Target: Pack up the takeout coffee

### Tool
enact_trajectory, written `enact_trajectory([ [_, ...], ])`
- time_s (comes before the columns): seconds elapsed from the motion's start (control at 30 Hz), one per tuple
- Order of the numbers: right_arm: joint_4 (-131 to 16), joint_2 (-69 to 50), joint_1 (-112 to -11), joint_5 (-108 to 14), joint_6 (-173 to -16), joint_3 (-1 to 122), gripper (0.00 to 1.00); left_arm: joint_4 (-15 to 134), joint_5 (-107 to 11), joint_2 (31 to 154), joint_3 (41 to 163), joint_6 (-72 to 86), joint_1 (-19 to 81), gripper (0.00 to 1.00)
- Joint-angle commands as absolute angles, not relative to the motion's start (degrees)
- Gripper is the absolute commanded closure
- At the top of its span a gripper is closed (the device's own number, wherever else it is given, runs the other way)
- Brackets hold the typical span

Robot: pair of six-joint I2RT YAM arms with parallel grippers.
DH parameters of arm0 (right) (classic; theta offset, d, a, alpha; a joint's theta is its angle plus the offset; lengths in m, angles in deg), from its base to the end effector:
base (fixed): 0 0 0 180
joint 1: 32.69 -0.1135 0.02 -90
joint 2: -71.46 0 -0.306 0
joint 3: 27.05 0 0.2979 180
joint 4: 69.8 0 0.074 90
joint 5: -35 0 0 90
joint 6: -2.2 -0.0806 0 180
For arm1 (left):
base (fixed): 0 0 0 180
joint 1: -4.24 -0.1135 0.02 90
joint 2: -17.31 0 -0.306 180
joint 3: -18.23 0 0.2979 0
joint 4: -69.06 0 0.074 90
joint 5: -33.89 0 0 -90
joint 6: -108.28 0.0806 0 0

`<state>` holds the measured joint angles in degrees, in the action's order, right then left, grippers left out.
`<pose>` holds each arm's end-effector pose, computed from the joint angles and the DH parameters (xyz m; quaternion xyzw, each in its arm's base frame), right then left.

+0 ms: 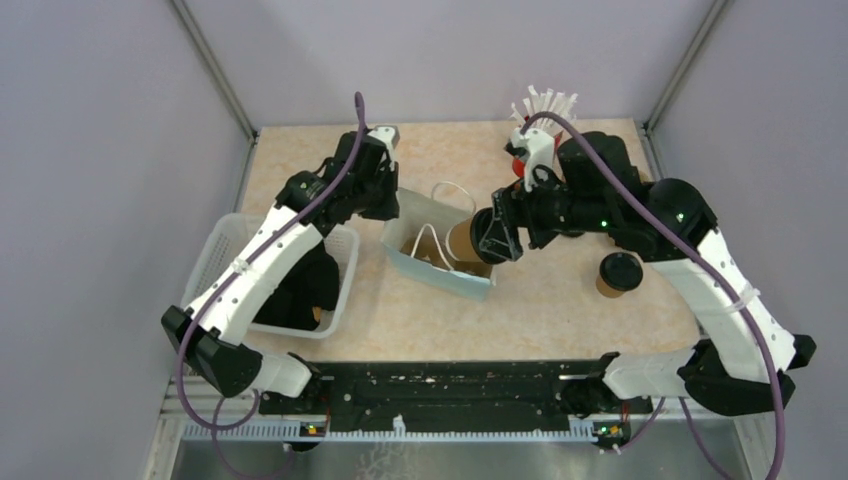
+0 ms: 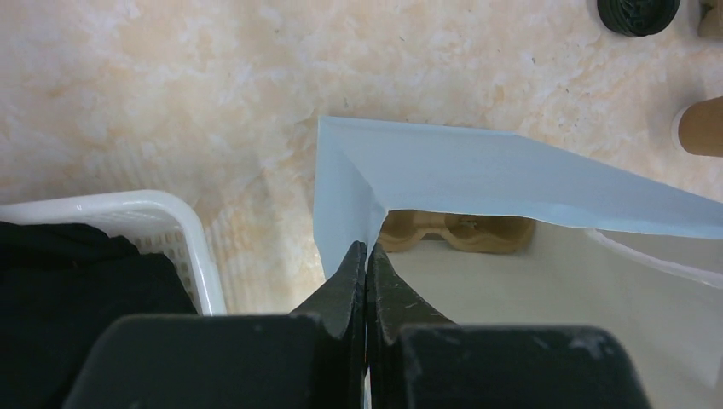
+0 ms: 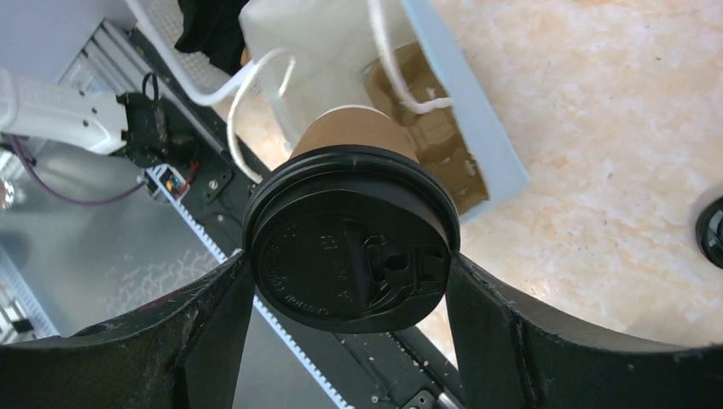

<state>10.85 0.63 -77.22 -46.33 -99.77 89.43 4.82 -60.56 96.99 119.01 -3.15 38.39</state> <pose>0.1723 0.1865 0.5274 -0.2814 0.8392 0.2770 0.3739 0.2979 -0.1945 0.4162 0.0862 0.9129 -0.1537 0.3681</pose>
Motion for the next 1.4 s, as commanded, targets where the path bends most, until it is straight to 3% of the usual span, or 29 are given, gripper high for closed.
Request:
enact_trajectory([
  [0.0, 10.25, -0.14, -82.07, -52.16, -99.67, 91.96, 0.37, 10.61, -62.1, 97.7, 122.32, -1.31, 38.16, 1.0],
  [0.37, 6.97, 0.27, -91.14, -62.86, -98.61, 85.58, 0.39, 38.27, -60.76, 84.51, 103.09, 2.36, 38.17, 1.0],
  [0.63, 6.53, 0.16, -95.59, -70.17, -95.5, 83.14, 0.4, 34.66, -60.9, 84.87, 102.06, 1.21, 38.2, 1.0],
  [1.37, 3.79, -5.96, -96.41, -73.18, -77.98, 83.83, 0.4, 28.22, -60.42, 85.35, 102.28, -2.49, 38.19, 1.0],
])
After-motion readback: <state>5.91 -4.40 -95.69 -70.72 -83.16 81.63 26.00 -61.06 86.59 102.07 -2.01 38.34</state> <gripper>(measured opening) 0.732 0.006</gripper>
